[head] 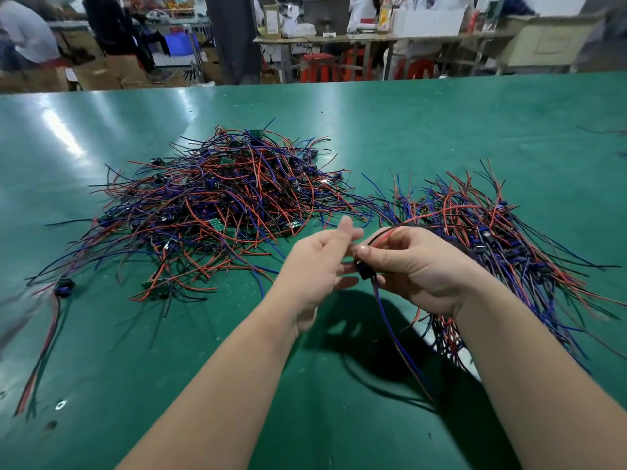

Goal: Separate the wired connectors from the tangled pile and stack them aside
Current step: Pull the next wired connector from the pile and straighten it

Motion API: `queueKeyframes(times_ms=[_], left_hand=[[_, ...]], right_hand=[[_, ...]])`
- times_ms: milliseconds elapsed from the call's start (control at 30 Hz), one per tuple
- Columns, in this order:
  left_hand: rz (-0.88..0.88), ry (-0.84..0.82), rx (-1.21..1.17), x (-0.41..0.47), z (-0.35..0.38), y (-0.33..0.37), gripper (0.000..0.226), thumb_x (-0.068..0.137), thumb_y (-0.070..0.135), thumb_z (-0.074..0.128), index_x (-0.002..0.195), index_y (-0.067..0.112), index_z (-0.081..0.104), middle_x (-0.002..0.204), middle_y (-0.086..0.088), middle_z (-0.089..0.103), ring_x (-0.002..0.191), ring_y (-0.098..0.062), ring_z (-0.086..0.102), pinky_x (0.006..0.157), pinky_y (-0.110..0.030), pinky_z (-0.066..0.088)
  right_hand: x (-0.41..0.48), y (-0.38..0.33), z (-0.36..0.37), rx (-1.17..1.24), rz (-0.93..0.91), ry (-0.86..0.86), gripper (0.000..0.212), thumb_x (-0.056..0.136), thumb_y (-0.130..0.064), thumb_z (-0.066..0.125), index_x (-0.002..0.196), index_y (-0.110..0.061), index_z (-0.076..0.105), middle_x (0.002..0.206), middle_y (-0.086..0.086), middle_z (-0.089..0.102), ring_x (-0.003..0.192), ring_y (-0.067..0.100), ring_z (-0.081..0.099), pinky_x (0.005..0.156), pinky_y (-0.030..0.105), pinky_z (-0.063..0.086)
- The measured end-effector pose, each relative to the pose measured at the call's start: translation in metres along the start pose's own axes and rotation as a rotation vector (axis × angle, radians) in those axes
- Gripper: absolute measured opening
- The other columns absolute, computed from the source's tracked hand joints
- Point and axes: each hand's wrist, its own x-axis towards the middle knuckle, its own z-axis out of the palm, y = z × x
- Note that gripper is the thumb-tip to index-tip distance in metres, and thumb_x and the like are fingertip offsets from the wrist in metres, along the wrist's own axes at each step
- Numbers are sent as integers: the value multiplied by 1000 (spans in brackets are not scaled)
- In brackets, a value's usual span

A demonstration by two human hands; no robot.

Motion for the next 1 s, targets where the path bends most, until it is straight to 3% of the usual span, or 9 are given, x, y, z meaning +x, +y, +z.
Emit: queueKeyframes(times_ms=[100, 200, 400, 467, 533, 600, 667, 867, 1000], left_hand=[[-75, -36, -2, -1, -1, 0, 48, 76, 57, 55, 78, 12, 69, 69, 0, 71, 56, -15, 66, 59, -29, 57], [-16, -99, -25, -4, -4, 0, 34, 65, 44, 67, 71, 10, 69, 62, -2, 69, 52, -11, 65, 54, -25, 58], [-62, -86, -61, -4, 2, -6, 18, 73, 17, 74, 82, 2, 71, 70, -5, 71, 56, -11, 65, 54, -22, 55], [-75, -75, -84, -5, 5, -7, 8, 80, 12, 71, 74, 7, 73, 66, -2, 70, 53, -9, 63, 53, -21, 54], [-90, -67, -99, -4, 4, -7, 18, 81, 13, 70, 64, 11, 74, 63, 1, 69, 49, -6, 60, 52, -20, 53], [-118, -50, -116, -3, 2, -3, 15, 82, 17, 69, 69, 10, 72, 63, 0, 68, 44, -6, 57, 48, -19, 51], [-150, -50, -117, -2, -1, 0, 13, 83, 19, 68, 78, 7, 69, 61, -1, 67, 42, -6, 56, 46, -18, 50], [-176, -62, -71, -4, -3, 2, 12, 84, 17, 69, 80, 7, 68, 56, 1, 60, 40, -5, 51, 47, -19, 50], [-131, -30, -101, -2, -2, 1, 20, 86, 22, 67, 74, 6, 67, 56, 0, 58, 41, -7, 52, 48, -22, 52]], right_hand=[[2, -3, -1, 109, -39, 111, 9, 52, -22, 74, 50, -19, 66, 57, -2, 61, 54, 7, 52, 47, 17, 42], [3, -4, -2, 140, -87, 189, 11, 53, -21, 74, 46, -18, 66, 49, -5, 59, 42, 2, 53, 39, 12, 42], [9, 4, -3, 24, -120, 271, 16, 42, -29, 78, 48, -18, 69, 54, -1, 62, 52, 11, 55, 52, 20, 45], [9, 4, -7, -9, -108, 265, 19, 47, -30, 77, 52, -14, 68, 55, 0, 61, 51, 10, 53, 51, 18, 44], [7, 2, -9, -31, -100, 234, 24, 53, -28, 75, 66, -9, 69, 59, 3, 60, 47, 6, 50, 46, 14, 42], [6, 0, -13, -31, -136, 194, 31, 63, -25, 71, 82, 0, 67, 63, 3, 60, 48, 5, 50, 46, 12, 42], [6, -2, -16, -65, -218, 174, 15, 79, -14, 65, 88, -2, 68, 64, 0, 62, 52, 4, 52, 49, 12, 43], [2, -4, -20, -224, -332, 80, 16, 84, 2, 60, 87, -11, 70, 58, -2, 65, 53, 4, 55, 52, 15, 47], [2, -3, -21, -337, -398, 131, 16, 81, 2, 66, 78, -13, 72, 59, 0, 67, 54, 7, 57, 53, 16, 48]])
